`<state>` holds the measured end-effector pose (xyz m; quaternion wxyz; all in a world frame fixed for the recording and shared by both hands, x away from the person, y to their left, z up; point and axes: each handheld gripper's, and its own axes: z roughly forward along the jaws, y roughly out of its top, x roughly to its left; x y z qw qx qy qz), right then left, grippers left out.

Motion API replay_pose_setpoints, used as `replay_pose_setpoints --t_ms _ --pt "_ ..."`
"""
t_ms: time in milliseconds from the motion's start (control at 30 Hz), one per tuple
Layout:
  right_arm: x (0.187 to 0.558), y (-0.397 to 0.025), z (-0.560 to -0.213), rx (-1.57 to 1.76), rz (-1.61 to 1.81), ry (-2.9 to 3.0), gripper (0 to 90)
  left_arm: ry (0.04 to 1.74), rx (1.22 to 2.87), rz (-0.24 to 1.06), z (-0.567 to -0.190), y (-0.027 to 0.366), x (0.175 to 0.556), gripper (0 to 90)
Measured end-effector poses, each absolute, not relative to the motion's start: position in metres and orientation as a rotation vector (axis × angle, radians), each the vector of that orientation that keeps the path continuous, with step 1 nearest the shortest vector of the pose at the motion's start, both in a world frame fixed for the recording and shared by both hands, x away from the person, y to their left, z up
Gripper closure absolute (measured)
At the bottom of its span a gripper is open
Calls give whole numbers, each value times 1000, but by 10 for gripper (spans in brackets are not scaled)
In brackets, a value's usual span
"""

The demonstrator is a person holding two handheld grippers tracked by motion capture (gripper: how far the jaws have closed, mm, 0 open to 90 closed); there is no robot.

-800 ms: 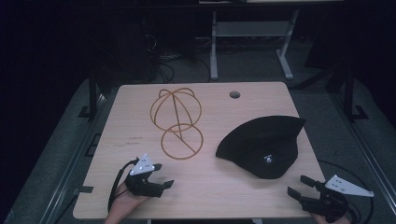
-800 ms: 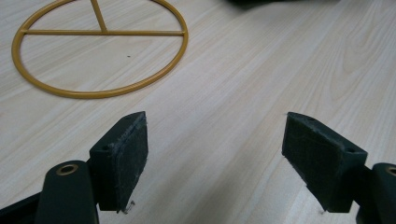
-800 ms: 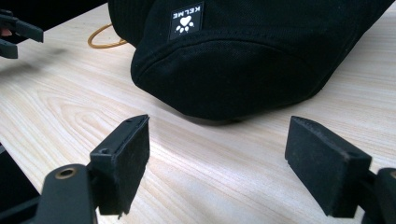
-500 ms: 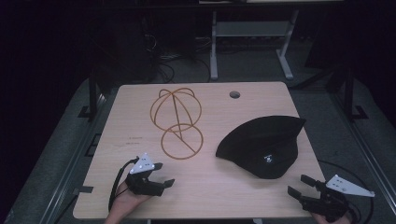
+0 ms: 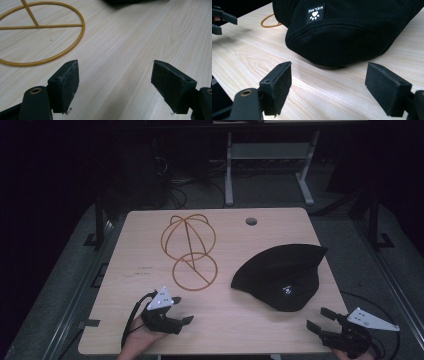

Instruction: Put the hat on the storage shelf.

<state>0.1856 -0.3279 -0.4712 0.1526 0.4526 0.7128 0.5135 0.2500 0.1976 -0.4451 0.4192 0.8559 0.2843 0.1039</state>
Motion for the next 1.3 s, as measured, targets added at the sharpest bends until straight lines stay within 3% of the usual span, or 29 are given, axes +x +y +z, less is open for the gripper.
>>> replay_pose_setpoints --t_ms 1300 --pt "184 -334 -469 1307 1504 2000 206 582 2156 160 -425 116 284 237"
